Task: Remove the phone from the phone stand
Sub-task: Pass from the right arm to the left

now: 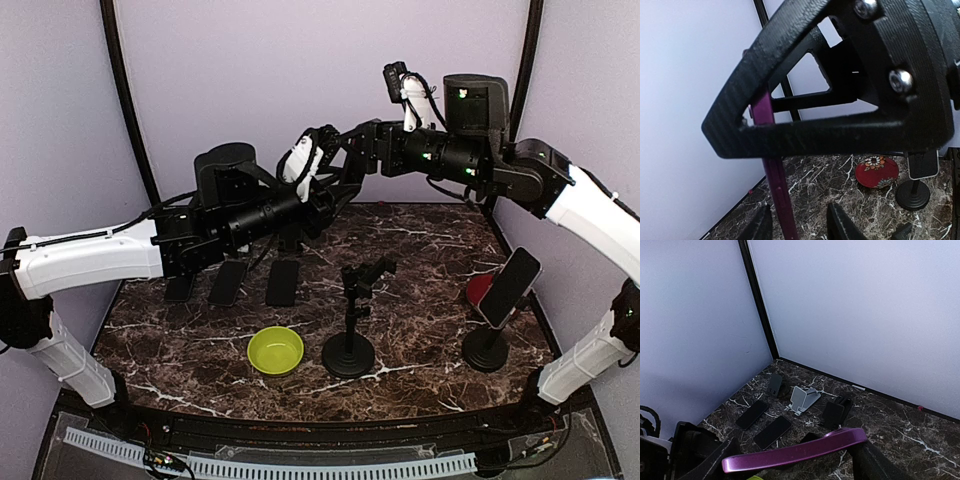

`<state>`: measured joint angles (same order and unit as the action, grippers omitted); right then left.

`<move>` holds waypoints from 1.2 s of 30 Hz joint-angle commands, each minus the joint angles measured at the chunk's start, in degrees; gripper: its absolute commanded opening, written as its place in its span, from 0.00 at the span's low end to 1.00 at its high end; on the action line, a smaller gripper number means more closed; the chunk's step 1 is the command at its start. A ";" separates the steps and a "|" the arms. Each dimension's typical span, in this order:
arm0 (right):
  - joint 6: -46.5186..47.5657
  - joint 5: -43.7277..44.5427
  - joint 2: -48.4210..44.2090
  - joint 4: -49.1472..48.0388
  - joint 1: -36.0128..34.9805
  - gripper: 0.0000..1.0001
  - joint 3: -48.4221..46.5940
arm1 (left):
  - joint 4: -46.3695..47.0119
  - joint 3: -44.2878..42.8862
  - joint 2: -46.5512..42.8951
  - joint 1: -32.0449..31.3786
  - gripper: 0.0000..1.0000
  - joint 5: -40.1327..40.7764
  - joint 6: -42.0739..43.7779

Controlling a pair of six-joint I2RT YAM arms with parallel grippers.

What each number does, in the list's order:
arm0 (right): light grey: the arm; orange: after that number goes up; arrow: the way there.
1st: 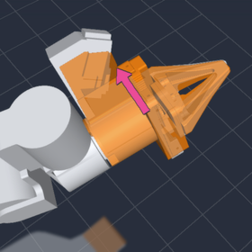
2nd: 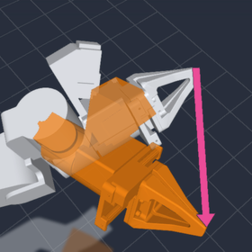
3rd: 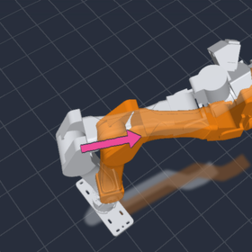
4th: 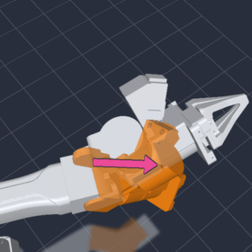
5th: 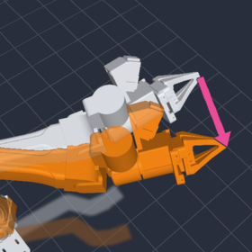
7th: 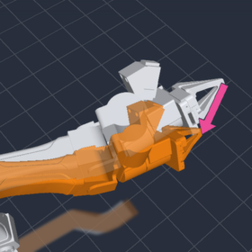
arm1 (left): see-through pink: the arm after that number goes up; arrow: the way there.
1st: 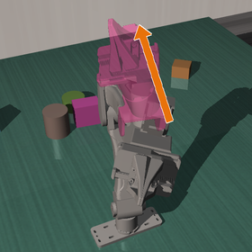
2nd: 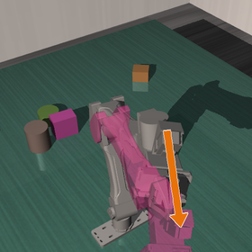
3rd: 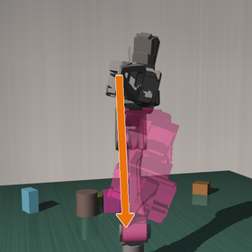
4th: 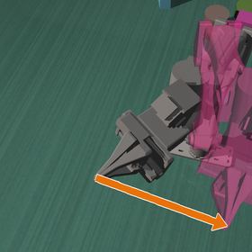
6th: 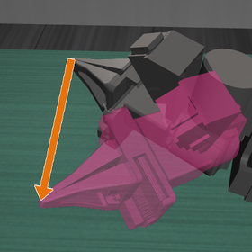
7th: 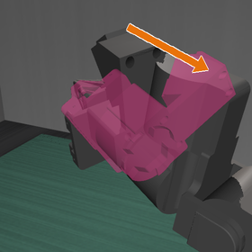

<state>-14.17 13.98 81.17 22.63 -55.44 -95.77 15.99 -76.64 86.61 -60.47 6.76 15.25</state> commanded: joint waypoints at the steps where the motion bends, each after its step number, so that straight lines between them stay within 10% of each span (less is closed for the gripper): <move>1: -1.47 0.37 0.12 -6.10 0.38 0.01 -0.66 | 2.52 -2.72 0.68 0.26 0.36 2.95 0.49; 20: -3.06 0.72 -0.37 -7.53 0.51 0.08 1.11 | 6.32 -2.98 2.40 0.26 0.00 8.05 -1.60; 28: -2.44 0.07 -2.70 -9.98 0.89 0.75 2.89 | 5.57 -0.32 -0.14 2.25 0.00 2.94 -8.89; 36: 0.07 -0.90 -6.81 -11.63 1.45 0.99 5.76 | 4.78 6.02 -5.02 8.21 0.00 -6.40 -19.20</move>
<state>-15.75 13.89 78.15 16.05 -54.63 -90.98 18.63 -72.97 87.07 -54.54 5.65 2.46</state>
